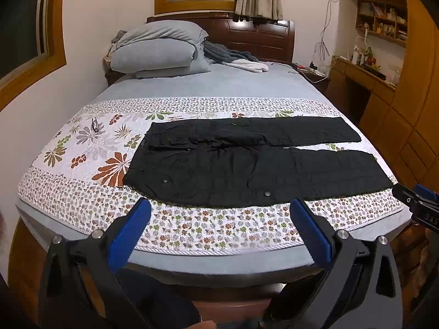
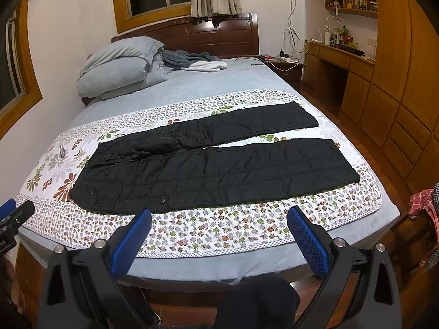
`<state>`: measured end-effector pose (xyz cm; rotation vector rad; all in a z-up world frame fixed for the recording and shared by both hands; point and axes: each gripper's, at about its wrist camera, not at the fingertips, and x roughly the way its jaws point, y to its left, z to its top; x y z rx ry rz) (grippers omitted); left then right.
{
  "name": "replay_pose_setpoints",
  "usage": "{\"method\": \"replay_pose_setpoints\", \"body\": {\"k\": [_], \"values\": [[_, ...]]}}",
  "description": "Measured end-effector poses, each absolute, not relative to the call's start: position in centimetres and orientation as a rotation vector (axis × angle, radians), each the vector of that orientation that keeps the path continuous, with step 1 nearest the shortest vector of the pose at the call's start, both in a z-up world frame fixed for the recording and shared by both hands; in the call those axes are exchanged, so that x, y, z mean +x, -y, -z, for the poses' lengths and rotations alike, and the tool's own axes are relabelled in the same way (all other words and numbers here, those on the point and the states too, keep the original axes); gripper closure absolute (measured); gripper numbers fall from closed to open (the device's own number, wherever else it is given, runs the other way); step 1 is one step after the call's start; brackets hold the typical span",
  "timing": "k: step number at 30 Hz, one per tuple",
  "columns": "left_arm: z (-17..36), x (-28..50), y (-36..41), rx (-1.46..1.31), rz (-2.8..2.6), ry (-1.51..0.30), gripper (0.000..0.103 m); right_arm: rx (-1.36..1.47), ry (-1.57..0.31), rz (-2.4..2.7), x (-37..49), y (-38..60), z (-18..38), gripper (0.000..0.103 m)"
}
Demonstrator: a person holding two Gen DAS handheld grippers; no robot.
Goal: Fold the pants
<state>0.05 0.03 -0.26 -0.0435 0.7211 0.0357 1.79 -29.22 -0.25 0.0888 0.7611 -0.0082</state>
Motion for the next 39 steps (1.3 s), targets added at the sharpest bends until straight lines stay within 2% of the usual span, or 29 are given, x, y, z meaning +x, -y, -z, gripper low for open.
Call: {"method": "replay_pose_setpoints", "body": {"k": [39], "values": [[-0.08,0.02,-0.24,-0.044,-0.039,-0.719,0.002,0.079,-0.755,0.004,1.96,28.98,-0.12,0.003]]}}
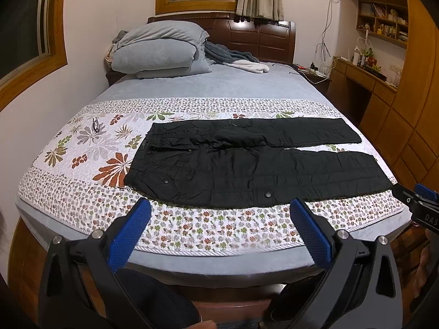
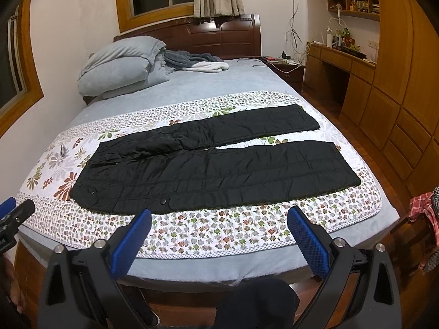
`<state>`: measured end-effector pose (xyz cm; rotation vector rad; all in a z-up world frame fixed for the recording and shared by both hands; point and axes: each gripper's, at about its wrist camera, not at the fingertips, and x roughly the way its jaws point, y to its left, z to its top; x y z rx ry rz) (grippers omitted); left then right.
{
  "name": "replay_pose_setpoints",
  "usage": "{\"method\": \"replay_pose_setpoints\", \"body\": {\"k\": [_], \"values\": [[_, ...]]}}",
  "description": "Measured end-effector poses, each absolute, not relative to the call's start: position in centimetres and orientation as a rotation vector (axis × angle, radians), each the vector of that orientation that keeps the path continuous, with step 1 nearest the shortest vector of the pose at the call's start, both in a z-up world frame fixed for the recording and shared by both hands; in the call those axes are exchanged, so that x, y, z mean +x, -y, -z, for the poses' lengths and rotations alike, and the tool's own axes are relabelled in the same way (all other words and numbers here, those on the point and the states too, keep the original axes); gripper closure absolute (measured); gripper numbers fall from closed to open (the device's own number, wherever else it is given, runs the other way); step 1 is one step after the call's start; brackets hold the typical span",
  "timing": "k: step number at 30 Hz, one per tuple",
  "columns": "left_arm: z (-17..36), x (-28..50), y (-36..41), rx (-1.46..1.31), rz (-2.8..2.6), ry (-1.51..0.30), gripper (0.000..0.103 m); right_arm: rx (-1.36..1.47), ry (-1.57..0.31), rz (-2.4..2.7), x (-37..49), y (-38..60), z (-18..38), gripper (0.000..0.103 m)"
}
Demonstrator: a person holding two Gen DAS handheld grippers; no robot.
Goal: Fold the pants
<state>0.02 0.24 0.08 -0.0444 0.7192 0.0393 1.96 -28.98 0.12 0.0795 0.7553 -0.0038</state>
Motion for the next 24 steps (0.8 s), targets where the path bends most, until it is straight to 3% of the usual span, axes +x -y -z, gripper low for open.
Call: {"method": "replay_pose_setpoints", "body": {"k": [24], "values": [[0.31,0.6,-0.65,-0.052,-0.031,-0.732,0.002,0.066,-0.763,0.015,2.32,28.77,0.19,0.003]]}}
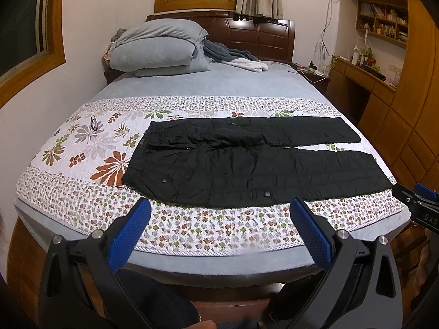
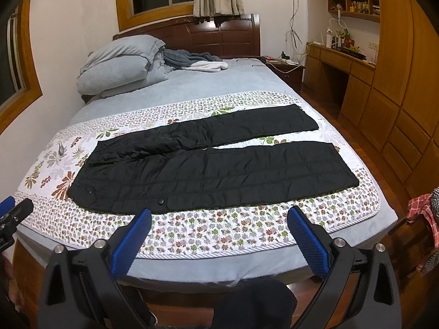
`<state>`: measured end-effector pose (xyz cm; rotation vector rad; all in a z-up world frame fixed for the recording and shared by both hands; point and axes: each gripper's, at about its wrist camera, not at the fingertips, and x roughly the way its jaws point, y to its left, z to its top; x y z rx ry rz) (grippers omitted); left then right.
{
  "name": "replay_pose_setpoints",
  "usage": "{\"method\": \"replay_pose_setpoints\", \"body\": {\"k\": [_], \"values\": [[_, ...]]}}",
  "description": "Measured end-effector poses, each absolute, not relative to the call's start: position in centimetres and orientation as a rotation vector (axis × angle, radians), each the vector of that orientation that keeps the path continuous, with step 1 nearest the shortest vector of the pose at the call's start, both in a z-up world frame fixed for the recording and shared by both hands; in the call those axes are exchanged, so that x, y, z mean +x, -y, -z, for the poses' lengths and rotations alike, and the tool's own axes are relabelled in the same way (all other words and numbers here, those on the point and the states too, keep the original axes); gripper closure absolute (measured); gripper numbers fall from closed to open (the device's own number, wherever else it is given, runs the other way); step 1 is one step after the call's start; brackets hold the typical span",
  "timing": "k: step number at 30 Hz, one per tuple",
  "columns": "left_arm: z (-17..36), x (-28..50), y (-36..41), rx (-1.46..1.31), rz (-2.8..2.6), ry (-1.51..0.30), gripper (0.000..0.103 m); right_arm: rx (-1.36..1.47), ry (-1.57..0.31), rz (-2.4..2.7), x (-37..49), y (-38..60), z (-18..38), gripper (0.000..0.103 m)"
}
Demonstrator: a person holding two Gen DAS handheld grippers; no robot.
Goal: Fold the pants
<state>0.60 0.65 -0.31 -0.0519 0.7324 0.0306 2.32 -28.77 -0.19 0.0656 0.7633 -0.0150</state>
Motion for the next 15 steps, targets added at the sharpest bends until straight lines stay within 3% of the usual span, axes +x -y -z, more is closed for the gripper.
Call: {"method": "replay_pose_setpoints", "body": {"k": [15], "values": [[1.5,1.4,0.0,-0.037,-0.034,-0.756,0.002,0.069,-0.769,0.026,2.6,29.8,0.8,0.003]]}}
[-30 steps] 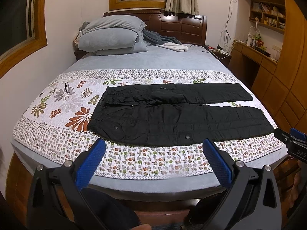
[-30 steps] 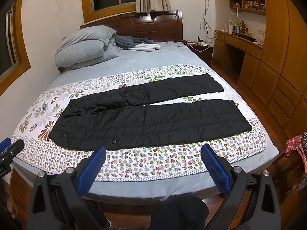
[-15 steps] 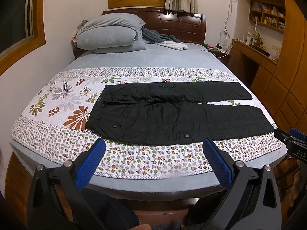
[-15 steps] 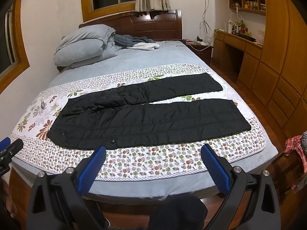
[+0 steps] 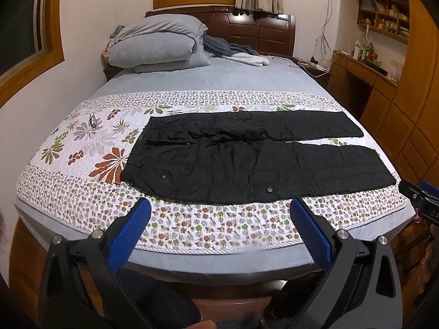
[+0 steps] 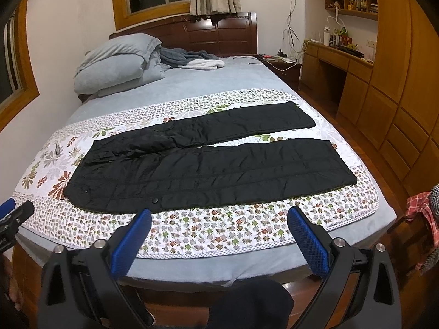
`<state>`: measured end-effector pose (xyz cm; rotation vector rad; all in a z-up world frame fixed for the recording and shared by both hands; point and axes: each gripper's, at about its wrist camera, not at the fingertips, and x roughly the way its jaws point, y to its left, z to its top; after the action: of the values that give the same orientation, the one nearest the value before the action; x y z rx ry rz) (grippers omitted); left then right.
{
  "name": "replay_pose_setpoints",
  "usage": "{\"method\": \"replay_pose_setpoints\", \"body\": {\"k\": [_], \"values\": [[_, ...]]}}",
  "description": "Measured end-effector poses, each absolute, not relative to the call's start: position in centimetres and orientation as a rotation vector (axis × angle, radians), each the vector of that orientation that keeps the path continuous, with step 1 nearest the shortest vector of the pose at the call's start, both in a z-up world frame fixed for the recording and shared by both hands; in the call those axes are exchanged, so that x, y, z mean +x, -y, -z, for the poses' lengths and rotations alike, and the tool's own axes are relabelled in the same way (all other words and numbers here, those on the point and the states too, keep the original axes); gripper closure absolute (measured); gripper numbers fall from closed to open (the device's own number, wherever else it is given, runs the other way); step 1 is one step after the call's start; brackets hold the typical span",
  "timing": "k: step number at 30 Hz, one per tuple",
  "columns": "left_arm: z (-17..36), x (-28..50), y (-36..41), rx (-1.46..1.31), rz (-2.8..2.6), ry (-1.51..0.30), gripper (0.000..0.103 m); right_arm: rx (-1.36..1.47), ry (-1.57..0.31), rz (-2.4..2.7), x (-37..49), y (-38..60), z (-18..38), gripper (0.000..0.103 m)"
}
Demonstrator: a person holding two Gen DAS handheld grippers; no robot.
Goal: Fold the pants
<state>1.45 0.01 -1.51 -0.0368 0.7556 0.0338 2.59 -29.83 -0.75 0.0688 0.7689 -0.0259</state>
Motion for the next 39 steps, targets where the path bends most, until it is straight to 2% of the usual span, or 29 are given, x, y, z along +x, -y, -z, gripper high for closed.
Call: {"method": "replay_pose_setpoints", "body": {"k": [9,14,22,29,39], "values": [[3.3,3.5,-0.3,-0.068,0.054,-0.773,0.002,0.054,-0.786,0.025,4.3,30.3,2.2,0.003],[5.9,6.8,-4.2,-0.19,0.101,-0.831,0.002,0.041,-0.78,0.008,6.3,31.5,4.0,0.003],[9.7,12.6,-14.5,-0.3,0.035,-0.831,0.002,0.293,-0.88,-0.108,12.4,40.0,9.6,0.003],[15.5,18.5,-24.0,-0.573,0.054,-0.969,0.002,0.634,-1.003,-0.135,17.3,50.6,16.3,0.003],[25.2,24.2,-30.2,-0.882,0.049,-1.127,0.003,0.837,-1.037,-0.096,19.1,57.9,21.9,0.003]]}}
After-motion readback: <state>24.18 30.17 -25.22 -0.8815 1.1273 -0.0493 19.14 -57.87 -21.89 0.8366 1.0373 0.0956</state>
